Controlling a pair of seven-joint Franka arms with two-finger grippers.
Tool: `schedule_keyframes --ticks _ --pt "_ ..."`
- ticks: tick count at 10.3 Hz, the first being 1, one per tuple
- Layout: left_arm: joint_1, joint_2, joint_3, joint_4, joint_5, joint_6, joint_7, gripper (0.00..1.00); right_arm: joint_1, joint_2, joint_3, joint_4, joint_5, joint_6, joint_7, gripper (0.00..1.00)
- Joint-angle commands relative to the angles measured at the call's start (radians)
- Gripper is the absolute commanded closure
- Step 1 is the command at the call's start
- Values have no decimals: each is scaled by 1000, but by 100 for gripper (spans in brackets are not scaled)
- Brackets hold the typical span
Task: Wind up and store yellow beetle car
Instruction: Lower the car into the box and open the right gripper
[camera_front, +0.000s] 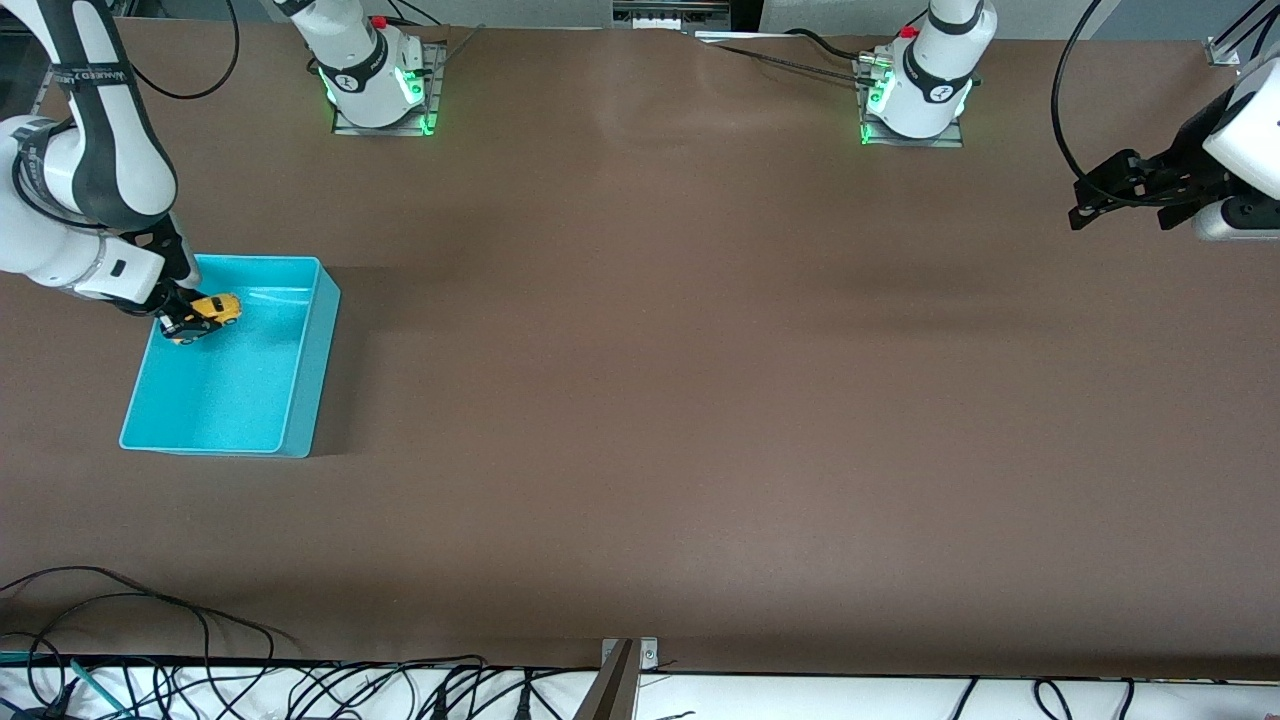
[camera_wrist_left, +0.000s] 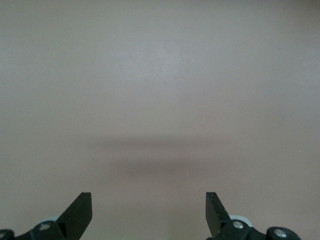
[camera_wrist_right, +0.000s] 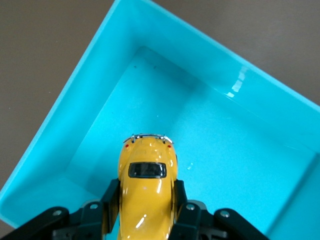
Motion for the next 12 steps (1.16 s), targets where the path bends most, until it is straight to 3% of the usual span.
schedule_keyframes --ticks 1,8,11,12 --pt "0 12 1 31 13 -25 0 0 -43 29 29 -43 -8 56 -39 100" --pt "0 13 1 32 13 -25 0 0 -111 161 29 -45 -5 139 -109 100" --pt "0 13 1 32 13 -25 1 0 -125 159 29 -42 12 130 -103 78" --pt "0 13 1 32 13 -25 0 0 -125 153 29 -37 14 127 -101 49"
